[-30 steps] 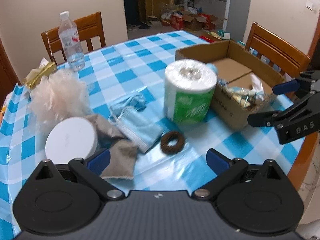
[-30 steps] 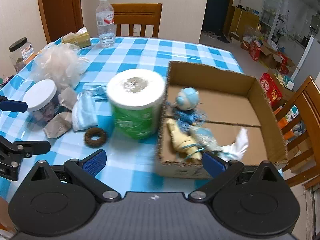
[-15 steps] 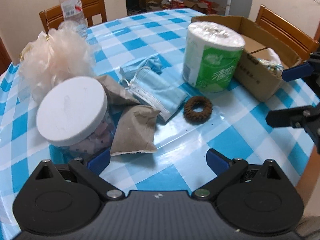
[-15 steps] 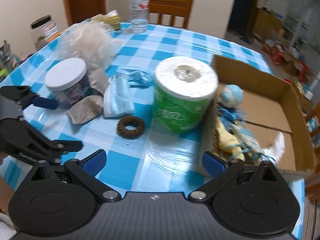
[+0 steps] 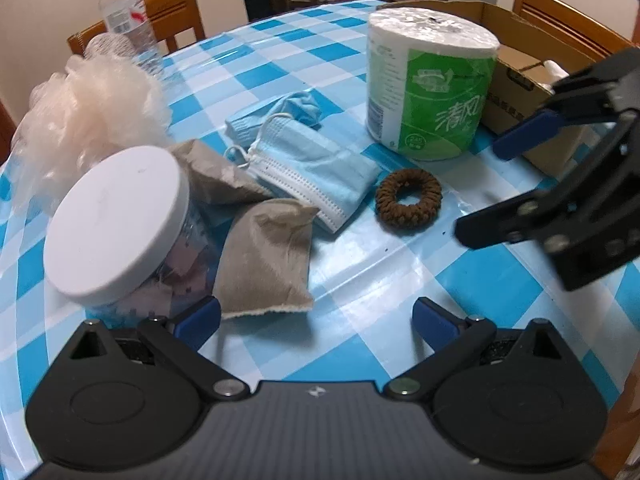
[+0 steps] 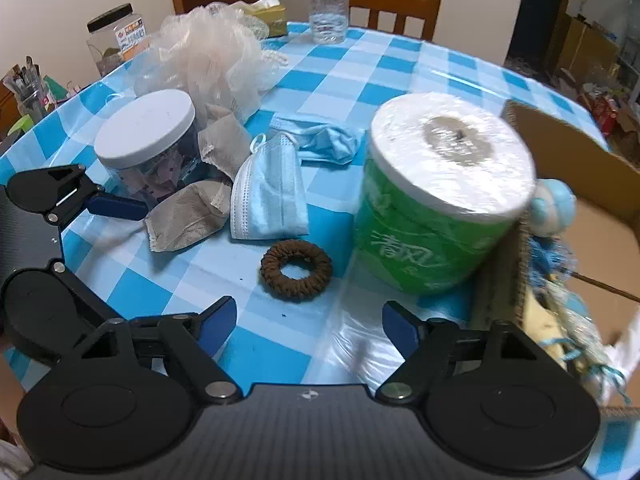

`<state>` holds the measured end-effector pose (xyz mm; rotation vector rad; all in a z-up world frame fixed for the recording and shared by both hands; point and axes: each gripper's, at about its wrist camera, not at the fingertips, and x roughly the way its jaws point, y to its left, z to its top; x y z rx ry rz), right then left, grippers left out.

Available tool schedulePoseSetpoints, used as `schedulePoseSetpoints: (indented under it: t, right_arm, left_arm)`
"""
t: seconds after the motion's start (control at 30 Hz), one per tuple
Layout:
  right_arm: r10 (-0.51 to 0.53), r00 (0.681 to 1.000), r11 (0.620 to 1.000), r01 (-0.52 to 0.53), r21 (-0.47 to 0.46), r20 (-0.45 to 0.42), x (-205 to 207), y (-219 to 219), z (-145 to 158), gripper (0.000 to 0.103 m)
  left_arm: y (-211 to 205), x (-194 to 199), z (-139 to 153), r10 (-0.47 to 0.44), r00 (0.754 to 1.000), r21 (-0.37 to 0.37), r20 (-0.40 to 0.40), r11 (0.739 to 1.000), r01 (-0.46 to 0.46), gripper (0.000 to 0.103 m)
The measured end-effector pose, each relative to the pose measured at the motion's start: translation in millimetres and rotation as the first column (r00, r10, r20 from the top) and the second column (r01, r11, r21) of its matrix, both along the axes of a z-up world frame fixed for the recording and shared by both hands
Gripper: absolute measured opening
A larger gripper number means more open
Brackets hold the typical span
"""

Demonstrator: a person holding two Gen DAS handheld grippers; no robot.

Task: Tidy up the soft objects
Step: 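Withdraw both tools from the box toward the remaining items on the table, then grasp the brown hair tie with the right tool while the left tool approaches the brown paper pouch, then close the left tool on the brown paper pouch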

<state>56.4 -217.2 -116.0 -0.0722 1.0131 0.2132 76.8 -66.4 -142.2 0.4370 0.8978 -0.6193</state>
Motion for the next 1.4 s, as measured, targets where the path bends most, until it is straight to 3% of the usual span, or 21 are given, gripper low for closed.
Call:
schedulePoseSetpoints:
  t: [0.2, 0.47, 0.73, 0.97, 1.23, 1.4]
  right_arm:
    - [0.027, 1.000, 1.000, -0.027, -0.006, -0.004, 14.9, 5.7, -11.0, 0.072]
    - [0.037, 0.999, 0.999, -0.037, -0.013, -0.002, 26.5, 12.8, -19.5, 0.065]
    - [0.052, 0.998, 0.997, -0.050, -0.054, 0.022, 27.4, 17.8, -21.2, 0.044]
    - [0.018, 1.000, 0.999, -0.017, -0.034, 0.005, 20.0, 4.7, -16.1, 0.043]
    - [-0.010, 1.000, 1.000, 0.010, -0.029, 0.011, 9.9, -3.0, -8.9, 0.043]
    - [-0.014, 1.000, 1.000, 0.014, -0.021, 0.020, 7.8, -5.4, -5.6, 0.043]
  left_arm:
    - [-6.8, 2.5, -2.3, -0.060, 0.998, 0.011, 0.027, 0.998, 0.059, 0.102]
    - [-7.0, 6.5, -1.3, -0.080, 0.997, -0.013, -0.017, 0.997, 0.080, 0.102]
    - [-4.6, 9.5, 2.3, -0.085, 0.995, -0.034, -0.043, 0.996, 0.083, 0.102]
    - [-6.0, 14.8, 4.5, -0.077, 0.997, -0.038, -0.019, 0.996, 0.076, 0.102]
    - [-13.2, 12.4, 5.6, -0.114, 0.992, -0.061, -0.054, 0.992, 0.111, 0.101]
    - [-9.7, 13.0, 8.2, -0.009, 0.996, -0.099, -0.083, 0.995, 0.001, 0.098]
